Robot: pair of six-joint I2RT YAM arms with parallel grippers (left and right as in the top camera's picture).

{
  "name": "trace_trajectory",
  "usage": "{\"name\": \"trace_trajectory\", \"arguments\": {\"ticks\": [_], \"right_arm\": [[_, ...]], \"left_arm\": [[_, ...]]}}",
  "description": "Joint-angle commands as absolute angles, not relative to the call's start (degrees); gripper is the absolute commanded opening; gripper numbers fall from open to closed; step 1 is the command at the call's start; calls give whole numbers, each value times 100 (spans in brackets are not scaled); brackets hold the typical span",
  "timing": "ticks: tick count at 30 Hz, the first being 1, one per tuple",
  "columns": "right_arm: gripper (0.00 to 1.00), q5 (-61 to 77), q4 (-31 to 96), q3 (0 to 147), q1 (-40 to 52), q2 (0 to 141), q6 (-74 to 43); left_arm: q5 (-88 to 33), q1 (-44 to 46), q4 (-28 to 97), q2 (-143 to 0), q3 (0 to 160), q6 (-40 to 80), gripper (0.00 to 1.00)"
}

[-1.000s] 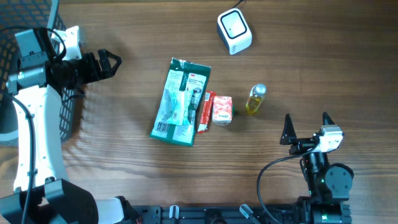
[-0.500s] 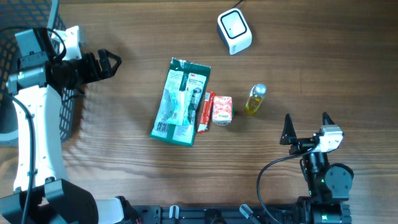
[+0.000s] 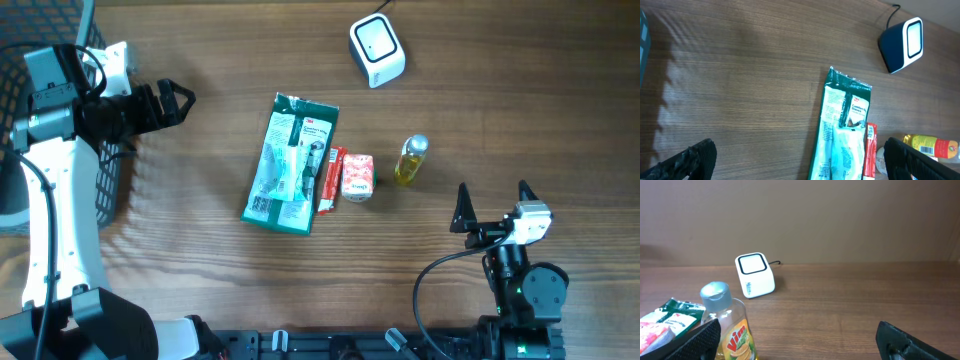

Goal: Scan the item barcode
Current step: 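Retract the left gripper back over the basket, then move the right gripper over the orange snack pack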

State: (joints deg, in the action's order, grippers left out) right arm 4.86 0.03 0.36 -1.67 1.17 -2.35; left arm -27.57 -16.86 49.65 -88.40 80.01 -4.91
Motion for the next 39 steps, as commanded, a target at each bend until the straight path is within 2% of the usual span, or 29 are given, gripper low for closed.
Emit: {"name": "trace_trajectory", "arguments": {"ticks": [1,34,36,39], "right_arm": [[100,445,-14,30,-183,102,-305],[100,467,-14,30,-183,102,-338],[100,473,-14,30,-183,102,-904],[100,777,-40,32,-183,102,-2862]], "left_arm": [[-2888,-1678,4947,-8886,8027,-578,100],[-2888,-1678,4947,-8886,8027,-578,100],[-2888,-1678,4947,-8886,8027,-578,100],[-2888,-1678,4947,-8886,8027,-578,100]]}}
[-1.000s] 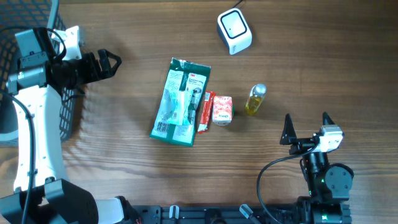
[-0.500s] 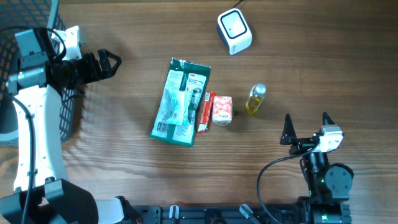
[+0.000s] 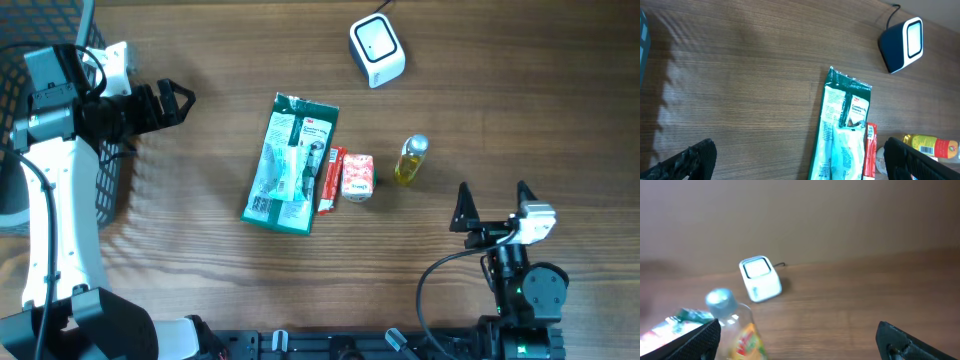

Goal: Scan the item barcode
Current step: 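Move the right gripper over the orange snack pack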

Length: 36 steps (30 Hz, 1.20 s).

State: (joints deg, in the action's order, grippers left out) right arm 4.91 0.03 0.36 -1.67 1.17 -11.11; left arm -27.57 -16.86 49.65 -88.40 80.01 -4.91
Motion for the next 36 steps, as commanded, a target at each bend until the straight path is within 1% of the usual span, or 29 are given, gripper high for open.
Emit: {"name": "trace_trajectory", "arguments": {"ticks": [1,3,5,8,11,15,17,20,21,24,25,26,27,28,29,31,33,34,35,36], "right_arm": [[100,1017,-75,30,-183,104,-3055],[100,1629,-84,49,-183,115,-2792],[100,2021,-30,123,-183,148,-2788],[100,2093,294,548,-183,176,-2700],[100,1933,945,1619,-185,392,-2676],[100,1894,2215,3610,-185,1682,-2388],[99,1942,3256,4928,-183,2755,-2349],[100,1957,4591,6375,-183,3951,-2224],[100,1959,5315,7153,-183,4613,-2259],[100,2049,5972,7878,-183,5389,-1970],[93,2150,6031,7881,-183,5478,-1951],[79,2222,6125,7867,-183,5561,-1949],[53,2259,6359,7843,-180,5695,-1944],[34,2261,6501,7813,-180,5763,-1846],[27,2263,6617,7789,-174,5808,-1754],[27,2298,6884,7787,-97,5887,-1466],[33,2300,7175,7787,167,5972,-1347],[37,2300,7242,7787,301,6003,-1347],[44,2300,7301,7784,528,6049,-1350],[48,2300,7308,7758,797,6093,-1374]], "left_arm": [[-2888,-1678,4947,-8886,8027,-578,100],[-2891,-1678,4950,-8886,8027,-578,100],[-2888,-1678,4950,-8886,8027,-578,100],[-2888,-1678,4947,-8886,8027,-578,100],[-2888,-1678,4947,-8886,8027,-578,100],[-2891,-1678,4947,-8886,8027,-578,100],[-2888,-1678,4947,-8886,8027,-578,100],[-2888,-1678,4947,-8886,8027,-578,100],[-2888,-1678,4947,-8886,8027,-578,100],[-2888,-1678,4947,-8886,8027,-578,100],[-2888,-1678,4947,-8886,8027,-578,100],[-2888,-1678,4947,-8886,8027,-578,100],[-2888,-1678,4947,-8886,8027,-578,100],[-2888,-1678,4950,-8886,8027,-578,100],[-2891,-1678,4950,-8886,8027,-578,100],[-2891,-1678,4947,-8886,8027,-578,100],[-2888,-1678,4947,-8886,8027,-578,100],[-2891,-1678,4947,-8886,8027,-578,100],[-2888,-1678,4947,-8886,8027,-578,100],[-2888,-1678,4947,-8886,8027,-578,100]]}}
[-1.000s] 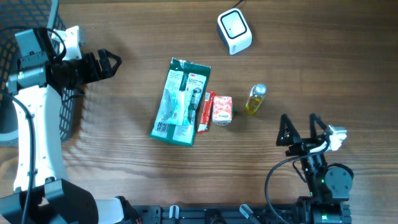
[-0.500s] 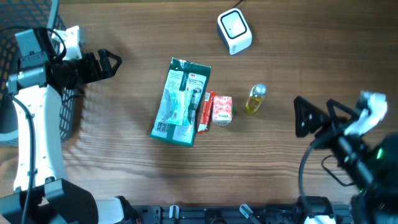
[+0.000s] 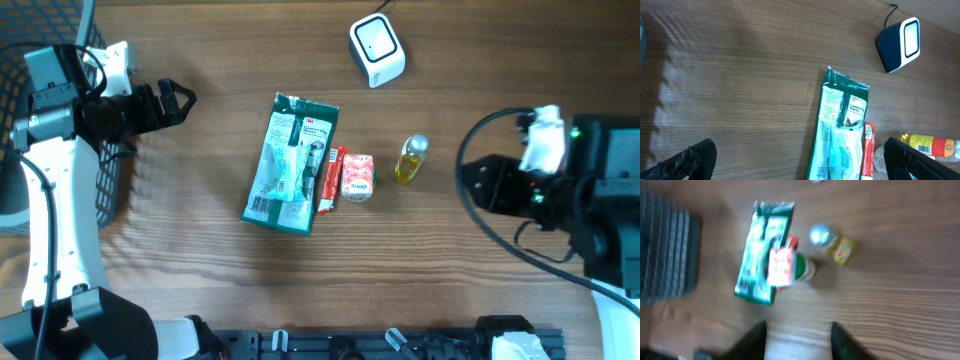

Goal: Scan the item barcode
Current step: 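Move the right gripper over the orange snack pack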

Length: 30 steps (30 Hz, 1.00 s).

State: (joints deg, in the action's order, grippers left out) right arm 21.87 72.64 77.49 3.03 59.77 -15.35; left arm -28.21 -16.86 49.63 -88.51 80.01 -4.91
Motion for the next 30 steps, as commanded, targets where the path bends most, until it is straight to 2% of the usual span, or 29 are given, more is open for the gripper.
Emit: {"name": "trace_trajectory", "arguments": {"ticks": [1,8,13,25,30], "right_arm": [[49,2300,7301,7734,987,6128,-1374],[49,1544,6973,7555,2733,6820,-2294],[51,666,6685,7555,3505,7728,-2589],[52,-137,6023,7555,3533,9533,-2394],[48,-318,5586,7555,3518,9719,-2401]], "left_arm": [[-2888,-1678,4947,-8886,8027,-578,100],[-2891,-1678,4947,-8886,8027,-578,99],[-2891,-1678,4947,-8886,8027,-578,100],[-2888,-1678,4947,-8886,8027,-578,100],[-2888,-1678,4947,-8886,8027,-578,100]]}}
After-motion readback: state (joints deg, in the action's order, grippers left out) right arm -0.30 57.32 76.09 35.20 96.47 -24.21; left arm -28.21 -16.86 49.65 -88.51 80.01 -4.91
